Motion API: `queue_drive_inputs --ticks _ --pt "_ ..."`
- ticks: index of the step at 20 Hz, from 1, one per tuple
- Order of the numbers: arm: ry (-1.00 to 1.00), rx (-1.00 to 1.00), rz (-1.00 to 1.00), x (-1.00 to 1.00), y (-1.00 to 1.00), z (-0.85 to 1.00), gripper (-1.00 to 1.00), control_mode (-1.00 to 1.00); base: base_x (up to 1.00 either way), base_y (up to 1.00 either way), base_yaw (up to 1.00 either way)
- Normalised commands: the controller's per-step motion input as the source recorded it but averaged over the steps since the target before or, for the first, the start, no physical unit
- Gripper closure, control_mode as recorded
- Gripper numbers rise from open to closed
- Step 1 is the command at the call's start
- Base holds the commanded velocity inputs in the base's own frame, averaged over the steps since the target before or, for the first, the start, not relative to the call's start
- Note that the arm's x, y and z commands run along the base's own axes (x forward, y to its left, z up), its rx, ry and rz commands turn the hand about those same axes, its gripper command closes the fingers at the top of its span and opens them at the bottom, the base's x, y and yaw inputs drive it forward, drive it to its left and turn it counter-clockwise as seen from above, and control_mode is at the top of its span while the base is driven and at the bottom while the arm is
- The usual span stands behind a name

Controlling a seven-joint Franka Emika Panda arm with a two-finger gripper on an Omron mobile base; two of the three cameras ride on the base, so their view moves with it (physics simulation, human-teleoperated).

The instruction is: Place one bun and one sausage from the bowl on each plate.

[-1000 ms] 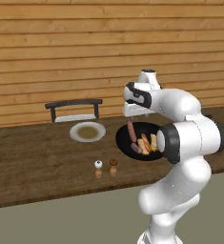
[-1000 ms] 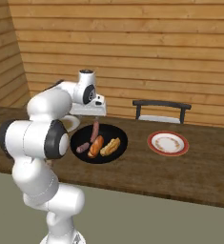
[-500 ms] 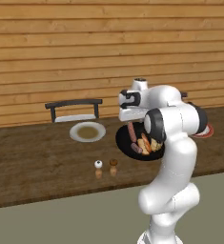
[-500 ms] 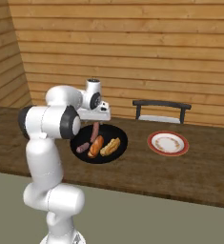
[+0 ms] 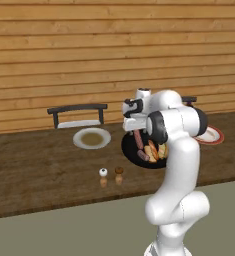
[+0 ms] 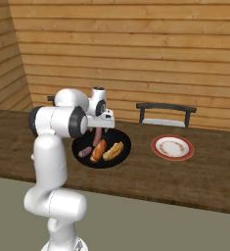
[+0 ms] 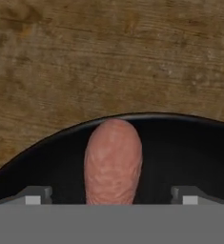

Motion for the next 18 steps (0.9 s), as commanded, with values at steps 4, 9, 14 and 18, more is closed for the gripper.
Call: queue_drive_inputs --ticks 4,9,14,18 --pt "0.04 0.0 0.0 0.0 0.0 -0.46 -1.0 -1.0 0.0 0.0 0.0" --pt "0.0 0.0 0.0 0.0 0.0 -0.2 1.0 -1.0 0.0 0.0 0.0" --pt "-0.01 0.0 -0.04 -0.03 0.0 0.0 1.0 -1.0 0.0 0.0 0.0" --pt "0.02 0.0 -0.01 -0.03 0.06 0.01 1.0 -1.0 0.0 0.0 0.0"
